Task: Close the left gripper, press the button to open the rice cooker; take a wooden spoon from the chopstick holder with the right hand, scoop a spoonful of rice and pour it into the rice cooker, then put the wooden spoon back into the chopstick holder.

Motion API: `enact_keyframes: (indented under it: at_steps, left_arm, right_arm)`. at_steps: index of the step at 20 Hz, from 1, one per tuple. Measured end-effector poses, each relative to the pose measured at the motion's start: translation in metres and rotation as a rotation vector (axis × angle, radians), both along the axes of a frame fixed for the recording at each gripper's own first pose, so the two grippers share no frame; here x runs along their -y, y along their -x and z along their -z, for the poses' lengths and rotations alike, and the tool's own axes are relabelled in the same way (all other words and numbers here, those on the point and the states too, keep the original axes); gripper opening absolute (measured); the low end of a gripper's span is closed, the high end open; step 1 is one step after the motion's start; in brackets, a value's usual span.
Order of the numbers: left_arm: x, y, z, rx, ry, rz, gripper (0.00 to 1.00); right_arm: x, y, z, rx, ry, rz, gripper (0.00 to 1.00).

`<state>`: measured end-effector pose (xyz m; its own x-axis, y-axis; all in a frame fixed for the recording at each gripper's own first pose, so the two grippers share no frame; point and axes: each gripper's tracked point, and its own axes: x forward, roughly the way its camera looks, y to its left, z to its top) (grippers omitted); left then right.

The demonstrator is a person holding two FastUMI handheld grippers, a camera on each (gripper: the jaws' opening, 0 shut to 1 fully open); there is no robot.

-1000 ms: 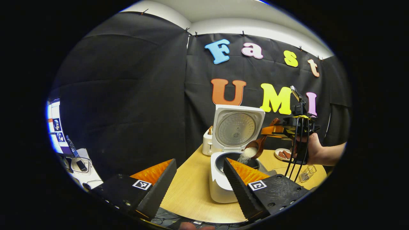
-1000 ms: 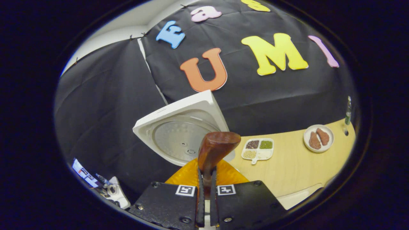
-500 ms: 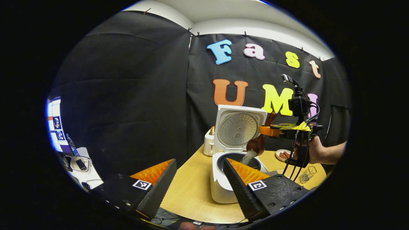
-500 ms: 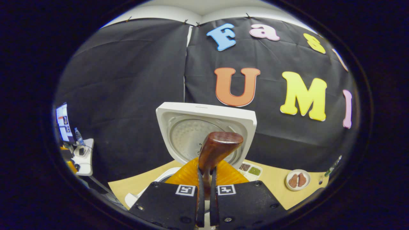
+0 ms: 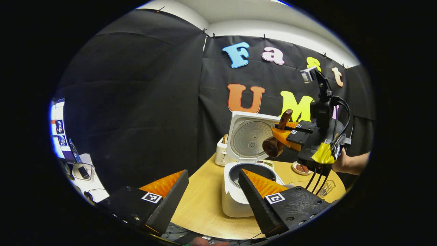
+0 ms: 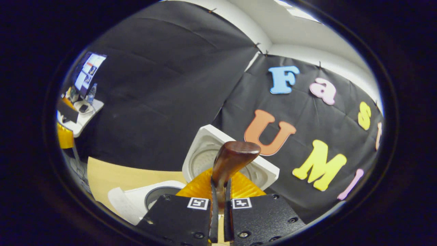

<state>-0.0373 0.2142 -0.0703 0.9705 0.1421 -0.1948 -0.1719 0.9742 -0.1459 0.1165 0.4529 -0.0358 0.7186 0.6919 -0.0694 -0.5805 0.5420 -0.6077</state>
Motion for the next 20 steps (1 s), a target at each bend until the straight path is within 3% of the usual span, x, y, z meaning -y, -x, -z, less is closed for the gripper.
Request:
enact_keyframes:
  at_steps: [3,8,11,14,17,20]
  left_arm:
    - [0.002,-0.005,-0.004,0.002,-0.004,-0.001,0.95]
    - [0.007,0.001,-0.007,0.009,-0.011,0.008,0.94]
    - [0.018,-0.003,-0.013,0.025,0.0,0.037,0.95]
    - [0.033,-0.014,-0.022,0.046,-0.002,0.073,0.94]
    - [0.05,-0.025,-0.031,0.074,0.01,0.108,0.94]
    - [0.07,-0.034,-0.04,0.108,-0.004,0.162,0.95]
  right_arm:
    - [-0.003,0.014,-0.001,0.007,0.0,-0.03,0.12]
    - [0.006,0.008,-0.012,-0.045,-0.064,-0.006,0.12]
    - [0.022,-0.003,-0.02,-0.168,-0.178,0.037,0.12]
    - [0.047,-0.02,-0.023,-0.366,-0.335,0.101,0.12]
    - [0.095,-0.022,-0.031,-0.545,-0.512,0.158,0.11]
    - [0.15,-0.023,-0.041,-0.612,-0.608,0.22,0.12]
